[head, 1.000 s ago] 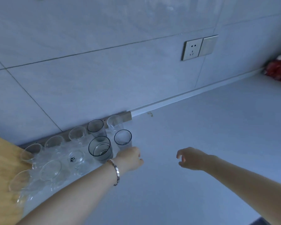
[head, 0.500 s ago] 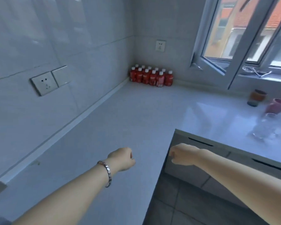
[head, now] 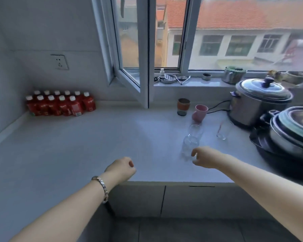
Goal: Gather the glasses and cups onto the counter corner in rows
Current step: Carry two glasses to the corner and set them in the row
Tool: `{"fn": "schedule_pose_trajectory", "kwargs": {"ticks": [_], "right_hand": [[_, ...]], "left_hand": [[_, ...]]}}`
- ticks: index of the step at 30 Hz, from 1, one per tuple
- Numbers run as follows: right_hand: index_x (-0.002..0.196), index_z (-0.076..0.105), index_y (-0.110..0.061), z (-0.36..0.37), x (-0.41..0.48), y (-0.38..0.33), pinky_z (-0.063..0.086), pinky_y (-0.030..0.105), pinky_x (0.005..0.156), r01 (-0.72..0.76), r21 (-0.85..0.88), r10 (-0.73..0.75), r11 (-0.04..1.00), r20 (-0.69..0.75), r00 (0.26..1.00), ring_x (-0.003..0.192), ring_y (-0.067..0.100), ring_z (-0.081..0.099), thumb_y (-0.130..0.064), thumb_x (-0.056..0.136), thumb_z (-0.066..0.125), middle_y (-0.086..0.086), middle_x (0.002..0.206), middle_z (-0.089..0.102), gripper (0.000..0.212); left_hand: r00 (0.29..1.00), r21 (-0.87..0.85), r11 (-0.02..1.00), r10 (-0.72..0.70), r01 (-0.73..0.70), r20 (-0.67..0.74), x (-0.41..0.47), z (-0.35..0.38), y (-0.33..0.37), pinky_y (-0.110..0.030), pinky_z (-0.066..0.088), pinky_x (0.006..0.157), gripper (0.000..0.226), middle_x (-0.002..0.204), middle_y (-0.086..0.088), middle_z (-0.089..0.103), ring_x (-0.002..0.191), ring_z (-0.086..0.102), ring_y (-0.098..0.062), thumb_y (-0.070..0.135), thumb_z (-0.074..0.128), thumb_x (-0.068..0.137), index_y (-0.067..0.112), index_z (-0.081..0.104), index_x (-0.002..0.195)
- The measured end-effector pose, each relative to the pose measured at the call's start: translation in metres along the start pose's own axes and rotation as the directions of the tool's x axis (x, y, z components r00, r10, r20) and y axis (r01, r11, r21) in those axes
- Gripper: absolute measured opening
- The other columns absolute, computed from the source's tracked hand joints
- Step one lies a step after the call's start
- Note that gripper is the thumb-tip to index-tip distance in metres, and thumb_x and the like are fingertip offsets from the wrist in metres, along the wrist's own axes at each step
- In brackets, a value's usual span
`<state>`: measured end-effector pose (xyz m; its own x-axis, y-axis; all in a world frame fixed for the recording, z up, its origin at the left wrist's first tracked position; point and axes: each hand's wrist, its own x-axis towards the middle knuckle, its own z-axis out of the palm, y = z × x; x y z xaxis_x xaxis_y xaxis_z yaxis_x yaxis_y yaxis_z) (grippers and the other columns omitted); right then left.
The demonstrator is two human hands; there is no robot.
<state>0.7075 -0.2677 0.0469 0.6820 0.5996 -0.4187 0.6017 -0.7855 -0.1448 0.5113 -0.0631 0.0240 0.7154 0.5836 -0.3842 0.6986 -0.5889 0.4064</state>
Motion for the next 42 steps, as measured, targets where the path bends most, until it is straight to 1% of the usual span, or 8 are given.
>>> {"fn": "schedule_pose_trajectory", "kwargs": {"ticks": [5,10,13,19,23,30,34,42], "right_hand": [[0.134,0.045,-0.014,0.001,0.060,0.047,0.043,0.030,0.089,-0.118,0.146,0.125,0.982,-0.038,0.991,0.122,0.026,0.051,-0.027,0.090,0.055,0.007,0.136,0.050,0.047],[0.140,0.030,-0.013,0.016,0.126,0.055,0.043,0.038,0.100,-0.198,0.245,0.214,0.949,-0.041,0.976,0.126,0.027,0.045,-0.044,0.074,0.072,0.010,0.137,0.042,0.084],[0.147,0.016,-0.016,0.024,0.160,0.049,0.038,0.038,0.107,-0.197,0.289,0.207,0.937,-0.004,0.978,0.135,0.027,0.036,-0.044,0.070,0.076,0.007,0.146,0.031,0.101],[0.145,0.024,-0.028,0.032,0.189,0.065,0.043,0.032,0.100,-0.148,0.333,0.136,0.931,0.058,0.989,0.131,0.020,0.041,-0.038,0.070,0.075,-0.002,0.142,0.036,0.091],[0.138,0.031,-0.041,0.023,0.182,0.097,0.043,0.027,0.095,-0.207,0.393,0.172,0.896,0.123,0.977,0.119,0.015,0.052,-0.044,0.066,0.074,-0.005,0.128,0.046,0.084],[0.136,0.032,-0.045,-0.003,0.189,0.194,0.044,0.027,0.090,-0.267,0.392,0.234,0.880,0.129,0.964,0.112,0.018,0.055,-0.049,0.069,0.070,-0.006,0.114,0.042,0.077],[0.140,0.028,-0.043,-0.011,0.208,0.225,0.042,0.029,0.094,-0.208,0.318,0.190,0.925,0.086,0.978,0.125,0.021,0.043,-0.047,0.075,0.066,0.000,0.131,0.037,0.075],[0.140,0.027,-0.036,-0.005,0.222,0.237,0.043,0.030,0.098,-0.078,0.340,0.075,0.937,0.022,0.997,0.132,0.021,0.036,-0.044,0.075,0.067,-0.003,0.143,0.028,0.077]], "left_hand": [[0.998,0.091,0.996,0.022,-0.027,0.052,0.081,0.004,0.023,-0.028,0.047,0.089,0.029,0.116,-0.003,0.066,0.106,0.061,-0.023,0.029,0.050,0.088,0.018,0.060,0.112],[0.991,0.148,0.987,0.050,-0.069,0.123,0.161,0.006,0.030,-0.027,0.048,0.086,0.029,0.112,0.000,0.067,0.094,0.061,-0.020,0.030,0.048,0.086,0.020,0.059,0.111],[0.975,0.182,0.977,0.073,-0.112,0.208,0.202,0.008,0.038,-0.028,0.049,0.089,0.031,0.106,0.004,0.065,0.103,0.062,-0.020,0.033,0.048,0.087,0.021,0.058,0.114],[0.936,0.223,0.948,0.148,-0.227,0.321,0.266,0.011,0.083,-0.027,0.046,0.087,0.032,0.099,0.007,0.055,0.100,0.059,-0.019,0.033,0.047,0.090,0.021,0.055,0.119],[0.912,0.175,0.942,0.211,-0.286,0.351,0.285,0.025,0.136,-0.027,0.045,0.088,0.035,0.118,0.005,0.060,0.108,0.059,-0.019,0.034,0.048,0.090,0.025,0.052,0.124],[0.864,0.021,0.919,0.363,-0.394,0.349,0.294,0.071,0.240,-0.030,0.036,0.109,0.088,0.157,0.012,0.013,0.141,0.031,-0.014,0.032,0.065,0.078,0.035,0.011,0.148],[0.859,0.100,0.923,0.301,-0.371,0.414,0.299,0.092,0.281,-0.030,0.043,0.100,0.100,0.159,0.011,0.003,0.138,0.038,-0.019,0.022,0.069,0.072,0.038,0.006,0.148],[0.958,0.199,0.969,0.088,-0.146,0.273,0.291,0.108,0.296,-0.033,0.050,0.088,0.083,0.145,0.008,0.030,0.115,0.059,-0.025,0.029,0.070,0.070,0.039,0.028,0.141]]}}
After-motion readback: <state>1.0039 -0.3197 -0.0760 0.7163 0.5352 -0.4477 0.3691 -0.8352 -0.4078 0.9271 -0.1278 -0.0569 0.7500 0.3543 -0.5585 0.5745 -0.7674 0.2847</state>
